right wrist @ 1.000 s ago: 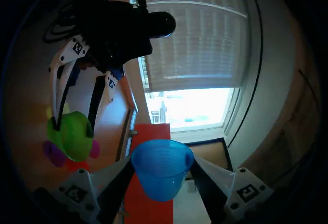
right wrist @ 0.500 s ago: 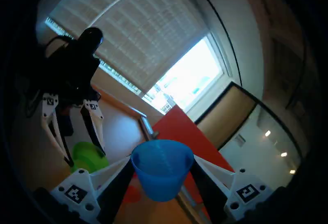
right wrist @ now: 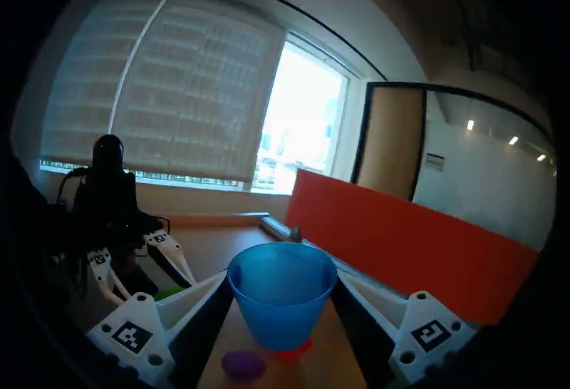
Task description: Pour water
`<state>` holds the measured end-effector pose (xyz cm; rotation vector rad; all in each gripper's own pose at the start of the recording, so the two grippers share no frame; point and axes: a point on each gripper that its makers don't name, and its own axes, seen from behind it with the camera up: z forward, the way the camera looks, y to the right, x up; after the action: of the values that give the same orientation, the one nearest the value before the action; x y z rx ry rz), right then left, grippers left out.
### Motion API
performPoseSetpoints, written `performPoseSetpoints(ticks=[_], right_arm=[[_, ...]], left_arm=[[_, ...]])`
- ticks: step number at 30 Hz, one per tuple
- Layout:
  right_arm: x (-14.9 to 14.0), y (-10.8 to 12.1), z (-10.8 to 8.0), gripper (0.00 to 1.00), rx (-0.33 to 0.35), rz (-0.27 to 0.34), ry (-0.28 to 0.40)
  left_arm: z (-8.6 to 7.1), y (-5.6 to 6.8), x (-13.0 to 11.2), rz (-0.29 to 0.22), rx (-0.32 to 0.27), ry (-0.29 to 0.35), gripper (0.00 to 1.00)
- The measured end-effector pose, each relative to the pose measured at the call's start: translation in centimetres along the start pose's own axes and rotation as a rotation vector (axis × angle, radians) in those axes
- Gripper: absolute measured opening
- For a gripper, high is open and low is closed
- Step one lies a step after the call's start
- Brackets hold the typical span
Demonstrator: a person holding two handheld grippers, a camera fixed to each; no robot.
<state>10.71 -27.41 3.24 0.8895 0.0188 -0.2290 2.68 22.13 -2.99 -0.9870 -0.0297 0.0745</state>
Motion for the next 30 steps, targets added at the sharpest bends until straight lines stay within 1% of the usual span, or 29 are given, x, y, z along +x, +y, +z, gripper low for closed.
performPoseSetpoints(ticks=[6, 9, 15, 18, 23, 30], right_arm=[[-2.1, -0.1, -0.5, 0.9, 0.018, 0.072, -0.058], [-2.9, 0.0, -0.8, 0.9, 0.02, 0.09, -0.082], [-4.7, 0.0, -1.1, 0.9, 0.028, 0.103, -0.14], [-5.3, -0.2, -1.2, 0.9, 0.037, 0.114, -0.164], [-6.5, -0.6, -1.7, 0.9, 0.055, 0.124, -0.199], [-8.8, -0.9, -2.4, 0.9, 0.07, 0.118, -0.266]], left_arm=[[-0.2, 0.1, -0.5, 0.0, -0.003, -0.028, 0.86], [-0.3, 0.2, -0.9, -0.002, -0.006, -0.046, 0.86], [-0.3, 0.4, -1.9, 0.009, -0.013, -0.09, 0.86], [-0.3, 0.6, -2.2, 0.02, -0.02, -0.11, 0.86], [-0.2, 1.0, -2.9, 0.023, -0.033, -0.141, 0.86], [0.0, 1.4, -4.4, 0.031, -0.046, -0.193, 0.86]])
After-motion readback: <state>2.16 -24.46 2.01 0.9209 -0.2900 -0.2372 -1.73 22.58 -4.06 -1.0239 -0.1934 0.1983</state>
